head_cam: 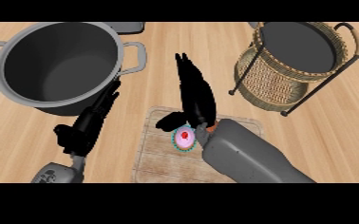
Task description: Pick the cupcake from the cutting board and place it in the tiered basket
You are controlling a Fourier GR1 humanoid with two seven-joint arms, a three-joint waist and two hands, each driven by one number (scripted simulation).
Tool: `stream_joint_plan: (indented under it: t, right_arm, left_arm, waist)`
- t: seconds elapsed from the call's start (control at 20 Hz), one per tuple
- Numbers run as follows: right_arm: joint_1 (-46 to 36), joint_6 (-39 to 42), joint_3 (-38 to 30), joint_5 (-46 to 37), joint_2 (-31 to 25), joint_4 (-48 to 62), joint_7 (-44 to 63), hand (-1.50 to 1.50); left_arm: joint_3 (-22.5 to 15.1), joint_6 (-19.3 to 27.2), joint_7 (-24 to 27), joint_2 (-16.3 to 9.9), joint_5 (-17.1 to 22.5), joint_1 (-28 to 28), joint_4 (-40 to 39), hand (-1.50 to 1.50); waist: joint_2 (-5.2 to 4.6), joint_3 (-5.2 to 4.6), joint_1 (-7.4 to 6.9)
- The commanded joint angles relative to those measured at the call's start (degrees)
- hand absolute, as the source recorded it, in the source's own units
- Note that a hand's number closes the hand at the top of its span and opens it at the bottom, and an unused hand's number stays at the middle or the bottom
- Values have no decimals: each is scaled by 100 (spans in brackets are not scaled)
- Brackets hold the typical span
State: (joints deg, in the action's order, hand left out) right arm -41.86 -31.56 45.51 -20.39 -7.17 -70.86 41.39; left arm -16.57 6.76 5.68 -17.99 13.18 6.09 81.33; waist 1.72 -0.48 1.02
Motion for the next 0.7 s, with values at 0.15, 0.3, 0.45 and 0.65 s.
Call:
stream_joint_plan:
  t: [0.15,0.3,0.45,0.65]
  right_arm:
    - [-998,2551,747,46,-14,6,2369,-150]
    - [-1559,3399,567,484,308,-451,3346,-150]
    - [-1750,3777,414,698,417,-742,4082,-150]
    - [-1979,3846,268,785,670,-606,4370,-150]
  left_arm:
    - [59,-175,15,-38,121,-73,-157,0]
    - [62,-97,-21,39,94,-35,-216,0]
    - [103,-160,10,-38,101,-89,-69,0]
    - [80,-207,218,-26,6,-185,-256,0]
  waist:
    - [-5,-16,31]
    - [-5,6,89]
    - [-49,32,50]
    - [-61,27,87]
